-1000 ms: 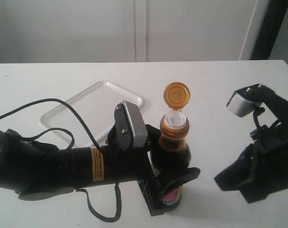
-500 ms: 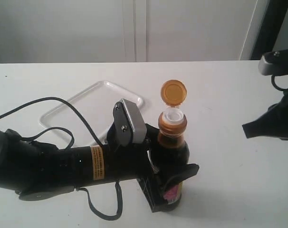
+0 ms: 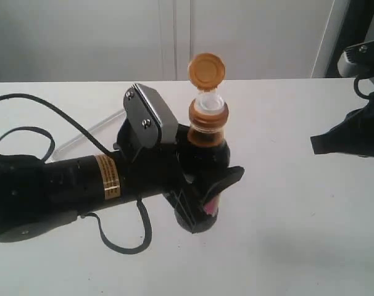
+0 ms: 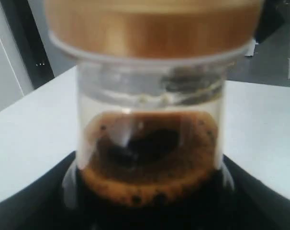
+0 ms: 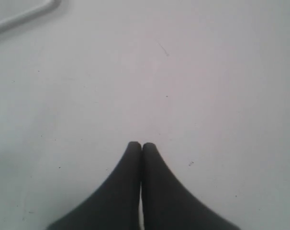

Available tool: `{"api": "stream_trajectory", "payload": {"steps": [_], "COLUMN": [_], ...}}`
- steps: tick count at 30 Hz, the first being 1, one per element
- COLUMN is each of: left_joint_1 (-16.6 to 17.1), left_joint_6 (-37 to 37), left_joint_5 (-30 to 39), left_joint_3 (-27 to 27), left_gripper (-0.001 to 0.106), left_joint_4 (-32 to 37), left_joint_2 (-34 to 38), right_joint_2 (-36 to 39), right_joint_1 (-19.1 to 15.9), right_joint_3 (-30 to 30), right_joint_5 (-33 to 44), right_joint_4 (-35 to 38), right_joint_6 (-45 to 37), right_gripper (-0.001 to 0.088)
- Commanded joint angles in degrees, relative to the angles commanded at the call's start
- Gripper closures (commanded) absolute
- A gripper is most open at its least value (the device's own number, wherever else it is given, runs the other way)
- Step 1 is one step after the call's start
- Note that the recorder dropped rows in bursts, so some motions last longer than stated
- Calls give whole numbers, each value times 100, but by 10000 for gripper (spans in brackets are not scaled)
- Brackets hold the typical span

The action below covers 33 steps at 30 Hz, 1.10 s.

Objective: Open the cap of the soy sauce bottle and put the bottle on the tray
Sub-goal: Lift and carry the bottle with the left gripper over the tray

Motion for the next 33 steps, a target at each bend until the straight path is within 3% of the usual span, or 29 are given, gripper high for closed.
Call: {"api": "stream_trajectory", "payload": {"steps": [6, 19, 25, 33], "left_joint_1": [875, 2162, 2473, 2497], "left_joint_6": [54, 76, 139, 486], "left_joint_5": [13, -9, -49, -158], "left_joint_3": [-23, -23, -23, -277], "left_gripper": [1053, 1053, 1053, 1053], "left_joint_4": [-119, -131, -177, -436], "left_joint_2": [-134, -81, 172, 559], "right_joint_2": [0, 0, 0, 0], "right_joint_1": [0, 0, 0, 0], "right_joint_3": [0, 0, 0, 0], "right_joint_5": [-41, -136, -146, -171], "right_joint_4": [0, 12, 61, 60], "right_joint_6": [0, 0, 0, 0], "right_gripper": [868, 868, 868, 868]}}
